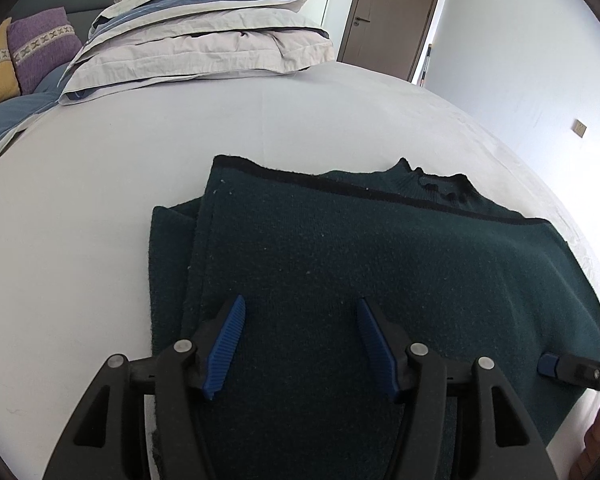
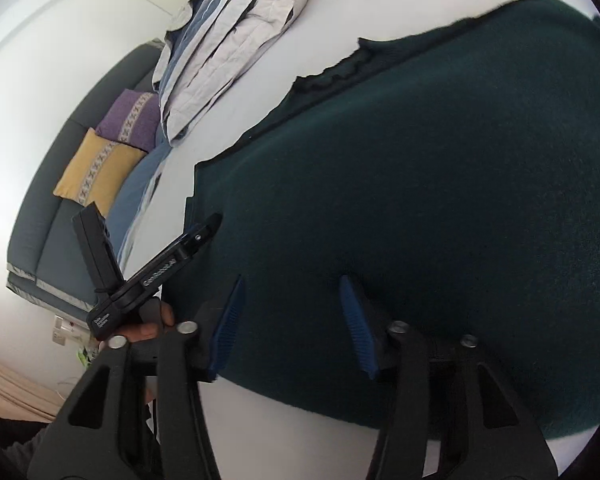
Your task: Fold small clothes
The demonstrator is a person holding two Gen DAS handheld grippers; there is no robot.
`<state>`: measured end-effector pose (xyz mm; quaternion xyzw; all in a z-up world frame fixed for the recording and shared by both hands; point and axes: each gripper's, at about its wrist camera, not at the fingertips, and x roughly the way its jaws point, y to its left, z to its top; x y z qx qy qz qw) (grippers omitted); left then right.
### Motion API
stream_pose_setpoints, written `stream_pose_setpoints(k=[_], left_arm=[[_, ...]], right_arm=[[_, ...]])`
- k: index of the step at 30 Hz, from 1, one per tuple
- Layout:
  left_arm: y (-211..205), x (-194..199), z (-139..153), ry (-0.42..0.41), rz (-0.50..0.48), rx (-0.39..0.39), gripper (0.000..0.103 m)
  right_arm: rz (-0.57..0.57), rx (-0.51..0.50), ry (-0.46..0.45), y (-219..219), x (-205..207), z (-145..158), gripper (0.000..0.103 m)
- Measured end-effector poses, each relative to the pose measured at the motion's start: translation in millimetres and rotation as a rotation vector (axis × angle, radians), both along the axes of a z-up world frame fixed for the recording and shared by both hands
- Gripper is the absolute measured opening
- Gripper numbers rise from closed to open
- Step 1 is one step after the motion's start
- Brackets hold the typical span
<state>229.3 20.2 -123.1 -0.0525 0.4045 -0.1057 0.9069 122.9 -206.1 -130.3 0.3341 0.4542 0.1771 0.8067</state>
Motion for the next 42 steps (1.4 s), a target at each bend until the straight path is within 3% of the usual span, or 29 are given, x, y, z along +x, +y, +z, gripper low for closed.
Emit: stream_pose_setpoints(k=[2,9,12,14,21,24,26,28,31,42], left_arm=[[5,-1,2,0.008,-0.005,-0.023,0.061],[27,-25,9,0.003,-0.020,0.004,0.057],[30,-39,14,0.014,0.047,0.105,0.059],[32,-51,18,0.025,0.055,0.087,0.059],[4,-81,32,-0.013,0.030,0.196,0.059],[-5,-87,34,-0.014,0.013,0.225,0.060],[-6,-86,33,0.000,0.014,0.219,0.061],[-6,-86,33,0.008,0.024,0.219,0.061],[-7,-87,34,0.009,0.027,0.217,0.061],[-24,-84,29,0.027,-0.002,0.215,0.061]], right_arm=[[-0.082,0.073,0.001,-31,-12,-6,0.026],[-0.451,0.087,-0.048,-141,-91,-7,0.026],[-0.556,0.070,-0.048,-165,-119,2,0.030],[-0.537,0.056,-0.060,-156,-127,11,0.032],[-0.244,-0.009,-0.071,-50,-87,26,0.032],[-0.178,-0.031,-0.052,-7,-64,23,0.046],[-0.180,-0.024,-0.024,2,-52,14,0.048],[-0.221,-0.029,0.025,3,-41,1,0.048],[-0.273,0.000,0.009,-20,-55,-2,0.048],[-0.502,-0.060,-0.045,-138,-122,34,0.055]])
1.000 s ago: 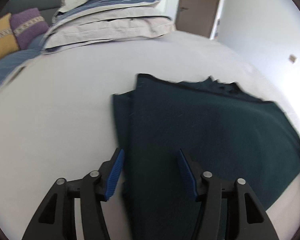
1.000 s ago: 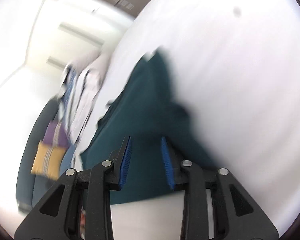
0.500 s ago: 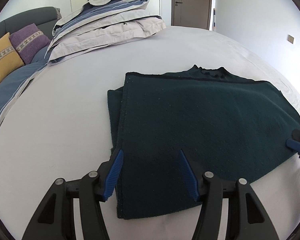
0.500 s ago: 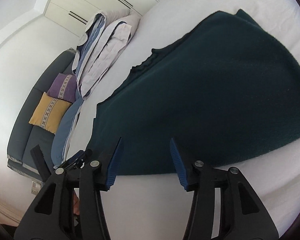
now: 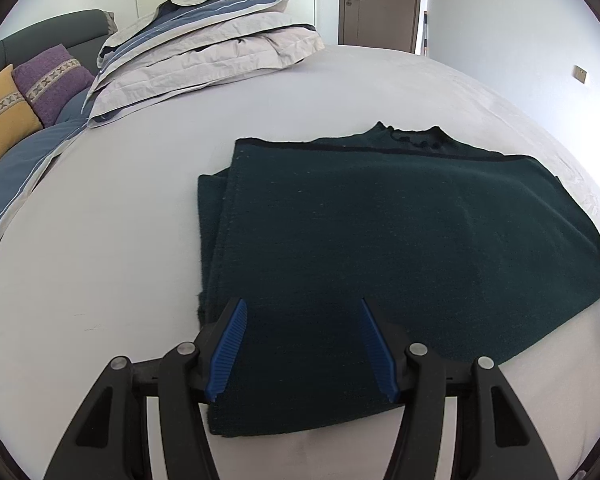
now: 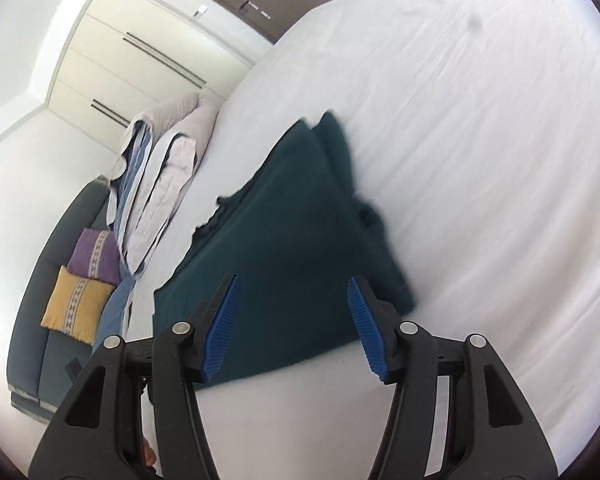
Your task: Fold small clothes
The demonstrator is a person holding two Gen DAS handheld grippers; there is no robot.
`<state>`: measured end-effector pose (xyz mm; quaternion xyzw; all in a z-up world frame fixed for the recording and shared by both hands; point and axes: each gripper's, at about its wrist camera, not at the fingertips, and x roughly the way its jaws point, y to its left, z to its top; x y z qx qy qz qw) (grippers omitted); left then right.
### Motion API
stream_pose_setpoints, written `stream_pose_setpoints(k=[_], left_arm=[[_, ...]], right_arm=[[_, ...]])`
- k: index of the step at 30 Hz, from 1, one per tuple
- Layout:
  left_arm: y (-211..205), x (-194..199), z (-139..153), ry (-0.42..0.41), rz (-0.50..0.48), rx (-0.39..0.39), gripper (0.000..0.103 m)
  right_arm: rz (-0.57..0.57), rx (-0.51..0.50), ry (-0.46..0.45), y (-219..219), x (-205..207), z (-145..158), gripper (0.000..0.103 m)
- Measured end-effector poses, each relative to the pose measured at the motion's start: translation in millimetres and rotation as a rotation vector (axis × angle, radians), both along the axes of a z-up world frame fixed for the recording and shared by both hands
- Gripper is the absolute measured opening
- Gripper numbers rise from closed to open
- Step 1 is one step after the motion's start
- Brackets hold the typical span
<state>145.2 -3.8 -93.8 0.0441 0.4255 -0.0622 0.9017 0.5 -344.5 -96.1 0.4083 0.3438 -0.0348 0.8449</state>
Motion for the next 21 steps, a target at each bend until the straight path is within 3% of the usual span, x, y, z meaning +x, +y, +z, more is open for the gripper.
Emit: stream_pose_setpoints(k=[3,8,14,18,21], left_arm=[[-8,3,1,0.008,-0.010,-0.025,0.062],[-21,13,-1,0.034,-0.031,-0.101,0.066],[-43,30,-3,0.066,-0.068,-0.201,0.066],[-58,43,-7,0.078,-0.084,-0.216,0.066],[-66,51,-10,0.081,-0.088,-0.222,0.067]], right_arm=[[-0.014,-0.017,0.039,-26,1,-1,0.062],[0.013,0.007,0.094,-54,23,-18,0.062],[0.073,0.049,0.106,-67,63,-30,0.061],[0.130,0.070,0.135,-67,88,-32,0.061],[0.161,0.096,0.156,-63,103,-35,0.053]])
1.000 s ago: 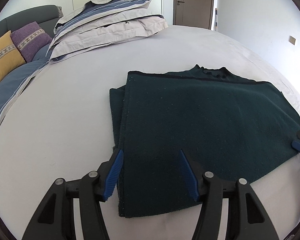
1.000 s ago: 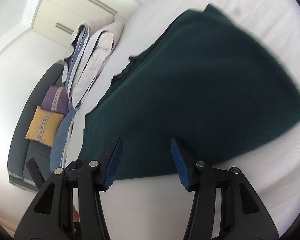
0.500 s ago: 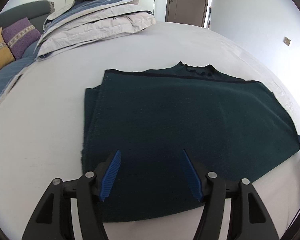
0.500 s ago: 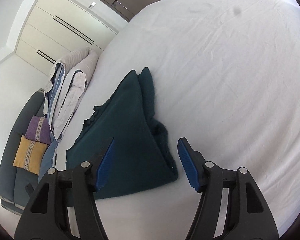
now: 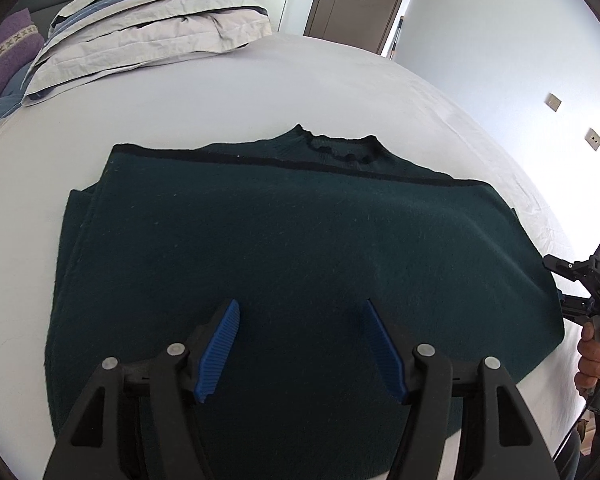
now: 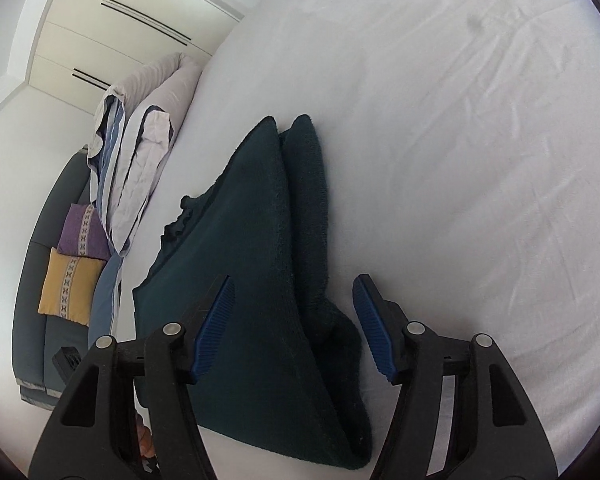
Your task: Fold small clothes
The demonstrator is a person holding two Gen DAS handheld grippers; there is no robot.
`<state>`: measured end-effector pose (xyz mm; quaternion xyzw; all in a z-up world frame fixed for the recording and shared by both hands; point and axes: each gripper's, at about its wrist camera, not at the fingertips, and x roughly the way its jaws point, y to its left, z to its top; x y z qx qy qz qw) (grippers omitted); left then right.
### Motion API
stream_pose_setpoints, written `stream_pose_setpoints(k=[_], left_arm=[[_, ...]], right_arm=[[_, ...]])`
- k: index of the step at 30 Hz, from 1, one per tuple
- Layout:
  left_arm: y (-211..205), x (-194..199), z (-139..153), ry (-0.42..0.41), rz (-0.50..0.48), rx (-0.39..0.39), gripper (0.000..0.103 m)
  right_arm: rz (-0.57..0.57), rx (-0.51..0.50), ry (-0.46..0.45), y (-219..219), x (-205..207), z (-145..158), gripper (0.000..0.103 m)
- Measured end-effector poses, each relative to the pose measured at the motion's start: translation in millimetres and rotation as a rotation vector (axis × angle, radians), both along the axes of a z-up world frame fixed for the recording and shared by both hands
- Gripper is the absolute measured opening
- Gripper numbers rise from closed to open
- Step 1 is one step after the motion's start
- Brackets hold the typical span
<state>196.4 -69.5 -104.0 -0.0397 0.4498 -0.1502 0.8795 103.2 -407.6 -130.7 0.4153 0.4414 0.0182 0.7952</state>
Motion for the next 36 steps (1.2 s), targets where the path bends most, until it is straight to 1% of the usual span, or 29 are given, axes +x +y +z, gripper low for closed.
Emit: stream_pose_setpoints(k=[2,4,6,8,9,12,15,16,19,21,22,24,26,28,30,33,36], left_arm=[[-3,5,-4,0.005,-0.002,0.005,0.069],[-3,10,-10,0.013,-0.004,-0.001,0.072],[-1,11,-13,0.009,-0.008,-0.009,0.073],[0,10,-15,0.001,-0.013,-0.016,0.073],[1,10,-16,0.000,-0.015,-0.023,0.073],[7,11,-17,0.007,-0.012,-0.059,0.073],[11,12,-15,0.017,-0.011,-0.091,0.073],[14,12,-15,0.022,-0.009,-0.110,0.073],[28,13,-10,0.047,0.010,-0.199,0.072],[37,16,-7,0.069,0.026,-0.256,0.069],[44,17,-6,0.084,0.036,-0.290,0.068],[56,19,-4,0.105,0.056,-0.355,0.068],[69,22,-2,0.120,0.075,-0.421,0.067],[82,25,-3,0.147,0.081,-0.499,0.068],[90,27,-6,0.177,0.083,-0.553,0.068],[96,32,-10,0.203,0.083,-0.616,0.071],[94,38,-15,0.242,0.091,-0.647,0.078]], right_arm=[[0.017,0.008,0.011,11,9,-1,0.047],[0.035,-0.010,0.029,19,15,-4,0.040],[0.033,-0.030,0.051,23,18,-8,0.025],[0.013,-0.014,0.058,20,19,-11,0.018],[0.008,-0.014,0.061,21,18,-11,0.016],[0.005,-0.075,0.072,29,20,-4,0.015],[0.006,-0.164,0.081,44,23,11,0.014],[0.012,-0.200,0.081,51,25,19,0.014],[0.050,-0.307,0.065,79,34,48,0.013],[0.099,-0.376,0.043,108,45,69,0.013],[0.144,-0.414,0.024,131,53,81,0.013],[0.250,-0.471,-0.010,181,67,96,0.013],[0.392,-0.521,-0.051,245,79,104,0.013],[0.512,-0.563,-0.070,297,89,101,0.013],[0.583,-0.590,-0.052,331,98,86,0.013],[0.615,-0.577,-0.012,351,106,61,0.013],[0.606,-0.565,-0.010,351,104,54,0.013]])
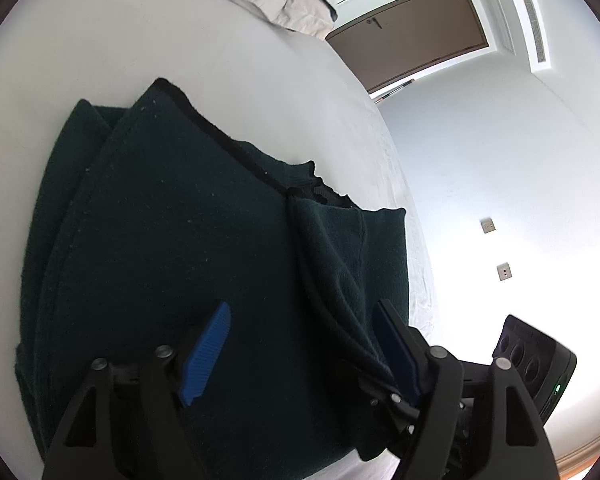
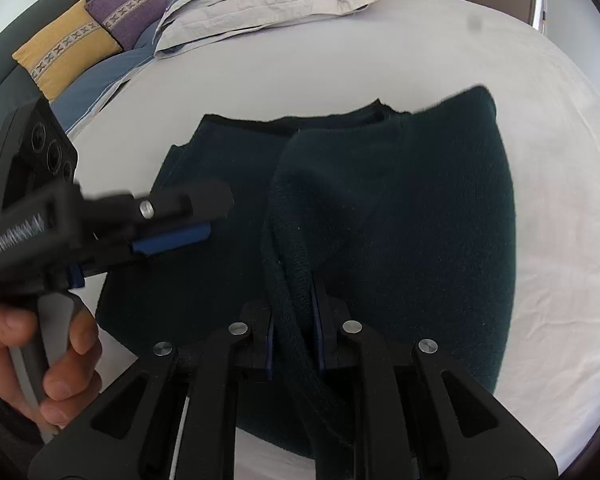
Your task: Fold small clothes
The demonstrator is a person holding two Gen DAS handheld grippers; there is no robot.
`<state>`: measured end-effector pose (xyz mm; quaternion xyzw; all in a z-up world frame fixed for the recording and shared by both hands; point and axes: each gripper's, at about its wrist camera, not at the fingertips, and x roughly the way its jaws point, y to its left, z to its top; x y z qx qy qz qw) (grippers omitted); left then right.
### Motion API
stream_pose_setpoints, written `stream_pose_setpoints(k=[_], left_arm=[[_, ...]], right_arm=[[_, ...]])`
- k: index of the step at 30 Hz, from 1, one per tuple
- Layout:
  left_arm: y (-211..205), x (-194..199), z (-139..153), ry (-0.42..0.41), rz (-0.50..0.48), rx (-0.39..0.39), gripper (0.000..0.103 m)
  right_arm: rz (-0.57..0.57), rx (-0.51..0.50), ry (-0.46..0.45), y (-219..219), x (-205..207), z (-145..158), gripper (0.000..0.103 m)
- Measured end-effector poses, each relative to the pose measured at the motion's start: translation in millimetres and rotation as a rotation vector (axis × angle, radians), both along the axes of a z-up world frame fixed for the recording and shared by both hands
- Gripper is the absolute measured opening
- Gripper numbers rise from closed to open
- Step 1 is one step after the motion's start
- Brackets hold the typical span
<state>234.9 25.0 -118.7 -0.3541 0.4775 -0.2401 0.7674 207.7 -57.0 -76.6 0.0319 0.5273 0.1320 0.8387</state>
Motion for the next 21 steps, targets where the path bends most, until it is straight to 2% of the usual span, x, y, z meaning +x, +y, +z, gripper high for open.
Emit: stream_pose_setpoints(k=[4,6,7,8,10,13,14,15,18,21], left_arm=[[-25,12,-2,0.043,-0.054,0.001,0.078],[-39,20,-2,0.054,-0.075,0.011,0.077],[-44,24,-2,0.061,-0.087,0.016,0.068],[-49,28,-4,0.075,-0.100,0.022,0.051],[-56,34,-6,0.101,-0.114,0.056,0.034],[-61,35,-8,0.096,-0.136,0.090,0.020],[-62,35,-9,0.097,-0.136,0.088,0.018],[-62,34,-10,0.101,-0.133,0.082,0.017],[-61,35,-11,0.108,-0.131,0.071,0.014],[-62,35,-5,0.099,-0.134,0.076,0.014]], right_arm=[[-0.001,0.019,-0.013,-11,-6,4,0.015],[0.014,0.012,-0.021,-14,-12,3,0.018],[0.020,0.004,-0.027,-13,-19,0,0.019],[0.028,0.000,-0.032,-13,-24,2,0.022],[0.039,-0.012,-0.064,-14,-41,8,0.027],[0.033,-0.083,-0.172,-21,-80,23,0.048],[0.022,-0.096,-0.214,-24,-93,27,0.057],[0.014,-0.107,-0.247,-28,-106,30,0.061],[0.030,-0.172,-0.302,-30,-137,32,0.061],[0.049,-0.231,-0.320,-23,-148,25,0.061]])
